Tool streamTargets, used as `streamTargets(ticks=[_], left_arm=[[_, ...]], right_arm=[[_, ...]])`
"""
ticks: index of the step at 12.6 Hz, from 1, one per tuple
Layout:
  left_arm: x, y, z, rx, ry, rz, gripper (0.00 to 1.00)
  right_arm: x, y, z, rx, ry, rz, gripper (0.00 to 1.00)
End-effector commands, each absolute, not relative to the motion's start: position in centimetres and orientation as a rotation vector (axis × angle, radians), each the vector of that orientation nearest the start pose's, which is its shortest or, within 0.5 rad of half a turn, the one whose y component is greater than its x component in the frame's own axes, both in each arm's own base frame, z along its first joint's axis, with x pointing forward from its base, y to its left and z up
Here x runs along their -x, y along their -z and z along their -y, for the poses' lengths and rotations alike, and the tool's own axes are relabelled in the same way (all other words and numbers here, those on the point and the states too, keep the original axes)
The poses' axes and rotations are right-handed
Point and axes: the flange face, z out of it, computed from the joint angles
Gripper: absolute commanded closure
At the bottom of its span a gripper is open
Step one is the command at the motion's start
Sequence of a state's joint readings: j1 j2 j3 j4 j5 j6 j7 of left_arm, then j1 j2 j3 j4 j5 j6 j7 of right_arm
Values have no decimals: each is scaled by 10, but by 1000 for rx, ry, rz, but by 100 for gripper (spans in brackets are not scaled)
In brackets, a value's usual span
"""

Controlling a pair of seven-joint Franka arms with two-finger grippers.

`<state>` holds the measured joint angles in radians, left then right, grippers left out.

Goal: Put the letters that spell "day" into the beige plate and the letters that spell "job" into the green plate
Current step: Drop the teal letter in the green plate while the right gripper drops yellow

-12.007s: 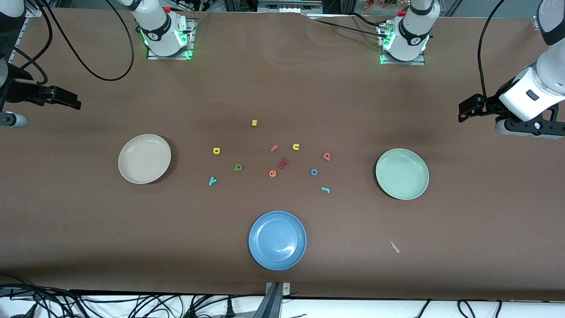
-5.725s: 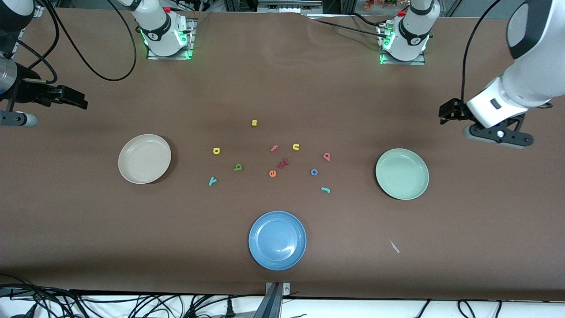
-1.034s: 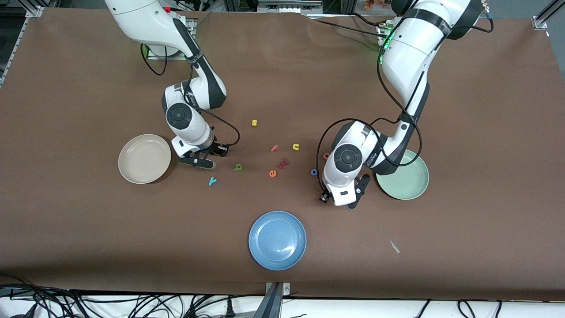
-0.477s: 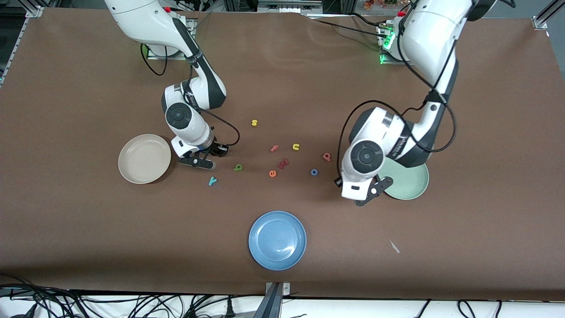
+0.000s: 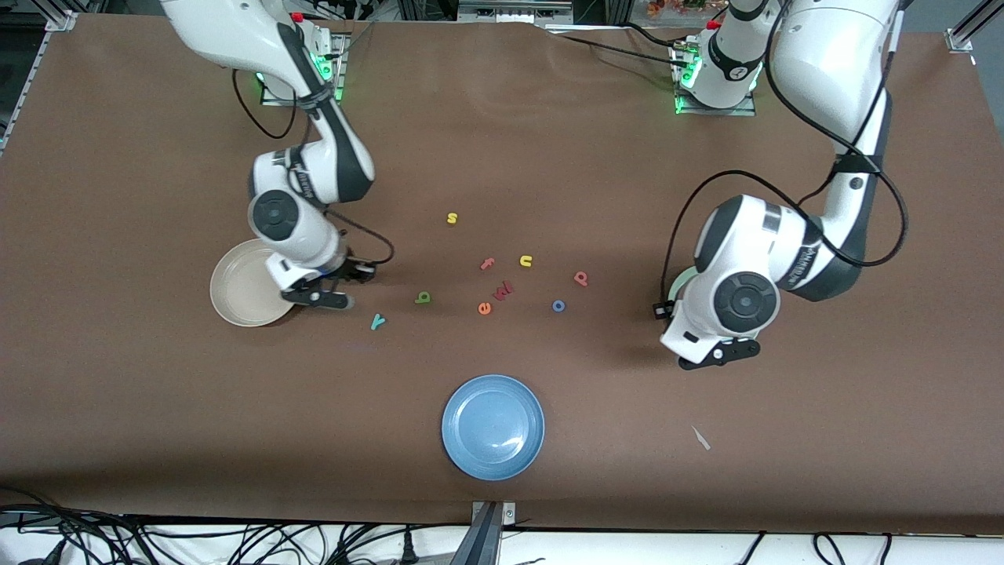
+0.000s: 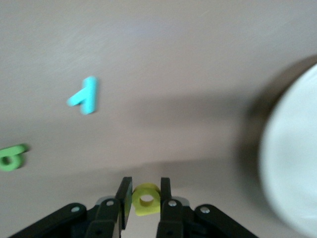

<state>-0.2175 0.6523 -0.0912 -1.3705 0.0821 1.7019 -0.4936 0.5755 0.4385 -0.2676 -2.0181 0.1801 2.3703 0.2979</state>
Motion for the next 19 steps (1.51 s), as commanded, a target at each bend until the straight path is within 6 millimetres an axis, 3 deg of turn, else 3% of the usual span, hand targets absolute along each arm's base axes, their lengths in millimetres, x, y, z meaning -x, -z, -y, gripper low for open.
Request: streamTargets(ticks=[1, 4, 5, 6, 7, 9, 12, 14, 15, 16, 17, 18, 19], left_arm=[[-647, -309, 173, 2965, -494, 50, 100], [-643, -291, 157, 2967, -542, -31, 100], [-640, -278, 157, 2970, -533, -44, 100], [-636, -261, 156, 2987, -494, -47, 100], [-634, -249, 155, 2995, -458, -52, 100], [-632, -235, 149, 3006, -425, -47, 100], [-629, -213, 147, 3024, -383, -49, 97], [-629, -204, 135, 3041, -344, -22, 96], [-629, -200, 133, 3039, -353, -20, 93], [-629, -200, 133, 3040, -353, -16, 84], [-629, -199, 134, 3044, -355, 6, 35], [-629, -201, 133, 3046, -354, 14, 0], [-630, -206, 134, 3049, -348, 19, 0]], right_arm=[[-568, -246, -134, 3164, -149, -86, 93], [-576, -235, -65, 3188, -177, 29, 86], [-579, -234, -44, 3184, -175, -13, 77], [-581, -232, -35, 3181, -177, -43, 7], [-583, -235, -39, 3134, -165, -128, 0], [-596, -243, -67, 3027, -124, -369, 0], [-608, -241, -101, 3000, -115, -608, 0], [-617, -237, -118, 2973, -105, -756, 0], [-628, -235, -139, 2944, -85, -866, 0], [-637, -236, -159, 2904, -67, -976, 0], [-642, -233, -177, 2877, -62, -1038, 0], [-645, -228, -185, 2861, -63, -1086, 0], [-647, -226, -191, 2855, -68, -1107, 0]])
